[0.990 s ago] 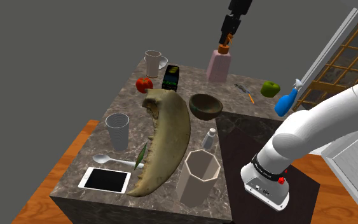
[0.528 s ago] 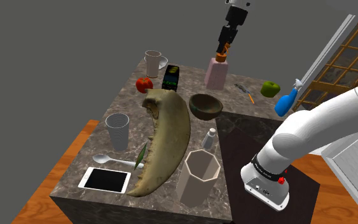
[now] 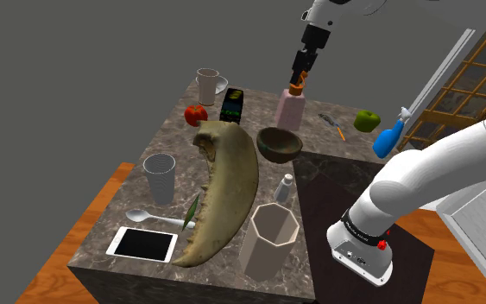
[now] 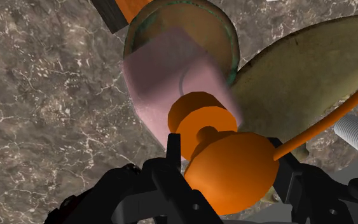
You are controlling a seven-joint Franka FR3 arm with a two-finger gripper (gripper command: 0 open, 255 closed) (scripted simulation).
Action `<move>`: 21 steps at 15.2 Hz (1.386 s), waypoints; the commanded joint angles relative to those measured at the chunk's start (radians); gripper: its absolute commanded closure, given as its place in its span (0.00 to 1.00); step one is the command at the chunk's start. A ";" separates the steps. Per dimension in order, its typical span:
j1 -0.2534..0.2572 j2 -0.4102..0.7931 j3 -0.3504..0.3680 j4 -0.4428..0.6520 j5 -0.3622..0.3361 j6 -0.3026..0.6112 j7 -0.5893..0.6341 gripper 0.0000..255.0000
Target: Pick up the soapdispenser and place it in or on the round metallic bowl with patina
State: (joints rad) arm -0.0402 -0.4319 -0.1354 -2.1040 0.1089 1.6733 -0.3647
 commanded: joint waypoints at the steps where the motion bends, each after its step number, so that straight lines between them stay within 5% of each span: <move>1: -0.001 -0.006 0.000 -0.033 0.000 0.027 -0.004 1.00; 9: -0.003 -0.009 -0.001 -0.139 0.001 0.129 -0.017 1.00; 17: -0.003 -0.009 -0.001 -0.139 0.001 0.129 -0.017 1.00; 18: -0.003 -0.009 -0.001 -0.139 0.001 0.129 -0.017 0.00; 21: -0.003 -0.009 -0.001 -0.139 0.001 0.129 -0.017 0.00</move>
State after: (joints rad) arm -0.0428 -0.4413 -0.1367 -2.2426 0.1095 1.8018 -0.3819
